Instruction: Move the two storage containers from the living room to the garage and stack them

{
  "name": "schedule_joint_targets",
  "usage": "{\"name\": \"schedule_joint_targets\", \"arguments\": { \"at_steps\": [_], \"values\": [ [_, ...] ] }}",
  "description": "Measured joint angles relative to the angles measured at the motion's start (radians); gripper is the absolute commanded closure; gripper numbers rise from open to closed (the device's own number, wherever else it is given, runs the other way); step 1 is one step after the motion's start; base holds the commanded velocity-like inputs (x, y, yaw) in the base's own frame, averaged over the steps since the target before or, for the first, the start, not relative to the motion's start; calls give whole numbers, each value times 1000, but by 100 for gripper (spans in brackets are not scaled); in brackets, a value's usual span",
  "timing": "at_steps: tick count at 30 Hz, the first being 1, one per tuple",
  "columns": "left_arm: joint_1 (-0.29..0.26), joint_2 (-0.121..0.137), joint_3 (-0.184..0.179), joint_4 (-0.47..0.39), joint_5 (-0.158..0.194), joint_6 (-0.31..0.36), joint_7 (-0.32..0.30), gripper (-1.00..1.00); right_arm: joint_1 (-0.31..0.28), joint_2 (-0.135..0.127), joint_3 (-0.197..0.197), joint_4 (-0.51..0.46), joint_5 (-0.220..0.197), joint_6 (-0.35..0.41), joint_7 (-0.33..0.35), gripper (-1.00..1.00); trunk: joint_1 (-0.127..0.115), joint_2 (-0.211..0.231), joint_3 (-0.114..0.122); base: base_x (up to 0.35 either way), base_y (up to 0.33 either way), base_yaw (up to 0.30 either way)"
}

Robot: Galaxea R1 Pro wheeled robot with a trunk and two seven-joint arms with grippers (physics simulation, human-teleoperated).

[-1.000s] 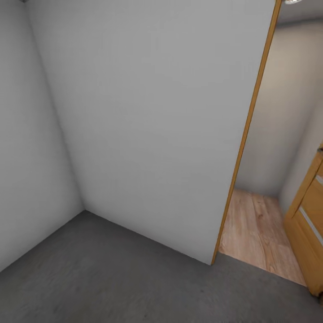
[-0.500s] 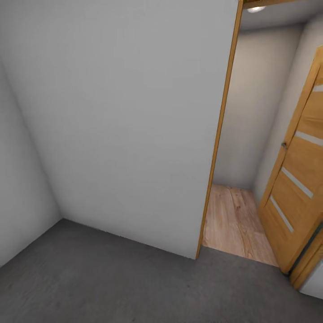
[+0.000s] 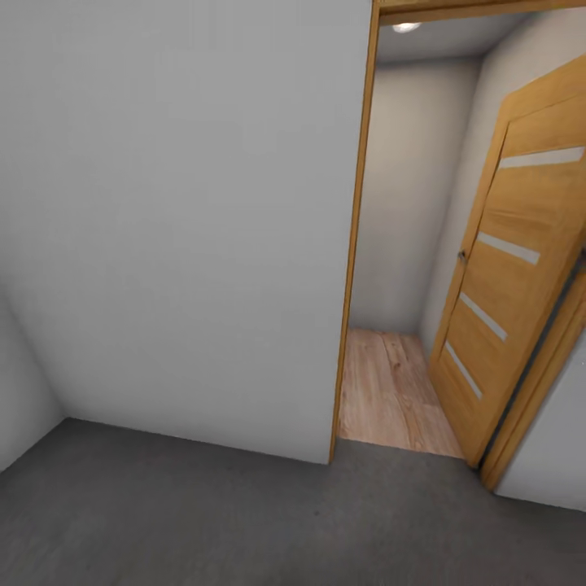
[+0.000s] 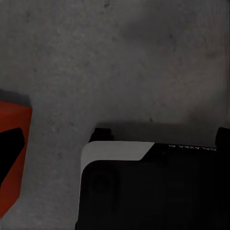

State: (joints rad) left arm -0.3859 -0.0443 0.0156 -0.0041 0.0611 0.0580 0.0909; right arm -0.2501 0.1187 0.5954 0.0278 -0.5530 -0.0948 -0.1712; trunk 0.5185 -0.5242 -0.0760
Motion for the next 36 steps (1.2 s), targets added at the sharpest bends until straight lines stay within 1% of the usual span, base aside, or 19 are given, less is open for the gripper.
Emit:
{"name": "schedule_joint_targets", "arguments": {
  "at_steps": [36],
  "values": [
    [0,0,0,0,0,0,0,-100,0,0,0,0,0,1,0,-100,0,0,0,0,0,-288]
  ]
}}
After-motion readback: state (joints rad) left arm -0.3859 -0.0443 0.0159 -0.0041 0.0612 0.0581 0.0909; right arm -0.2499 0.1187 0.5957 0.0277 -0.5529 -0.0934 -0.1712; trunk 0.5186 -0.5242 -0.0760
